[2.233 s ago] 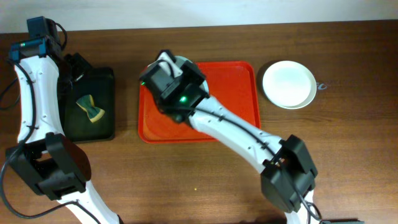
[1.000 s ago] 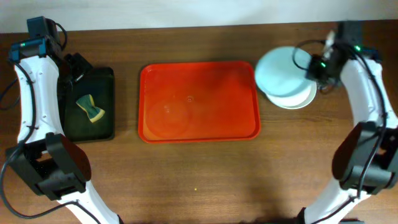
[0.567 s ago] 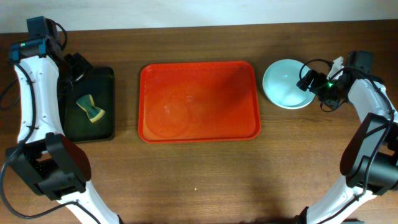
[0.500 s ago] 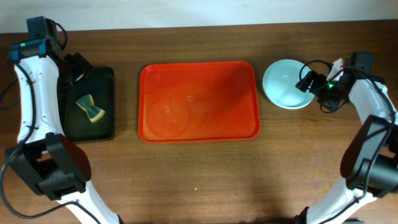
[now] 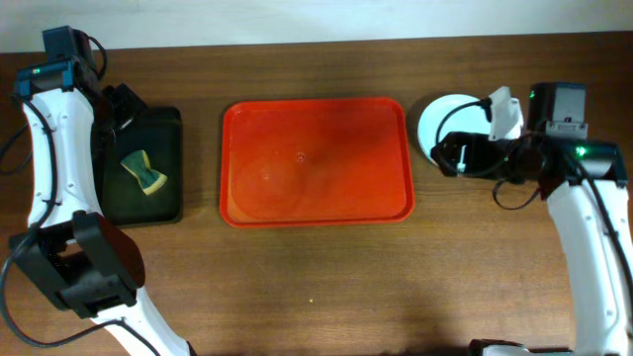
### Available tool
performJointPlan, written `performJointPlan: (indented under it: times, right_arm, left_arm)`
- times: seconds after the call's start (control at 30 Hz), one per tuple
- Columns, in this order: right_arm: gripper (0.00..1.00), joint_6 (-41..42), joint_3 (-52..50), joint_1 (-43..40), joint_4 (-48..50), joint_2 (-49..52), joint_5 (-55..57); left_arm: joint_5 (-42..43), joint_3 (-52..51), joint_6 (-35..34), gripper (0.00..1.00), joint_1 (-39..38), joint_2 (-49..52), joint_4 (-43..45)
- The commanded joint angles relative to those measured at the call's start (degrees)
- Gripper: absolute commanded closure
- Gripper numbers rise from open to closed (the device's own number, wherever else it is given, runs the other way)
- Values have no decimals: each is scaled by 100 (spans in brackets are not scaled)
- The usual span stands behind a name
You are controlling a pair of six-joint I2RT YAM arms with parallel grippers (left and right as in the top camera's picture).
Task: Clean dirty plates on tray and stack at the side
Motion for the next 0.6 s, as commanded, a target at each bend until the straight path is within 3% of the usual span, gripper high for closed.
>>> performJointPlan:
  times: [0.0, 0.23, 0.57]
  right_arm:
    - [1, -103, -166, 592, 7, -732, 94]
    - [1, -81, -1259, 1095, 24, -2262, 308]
    - [1, -83, -1259, 1095, -385, -2031, 684]
  left_arm:
    - [-2, 24, -11, 1, 4, -7, -4]
    - [-2, 24, -11, 1, 4, -7, -4]
    - [-2, 24, -11, 1, 4, -7, -4]
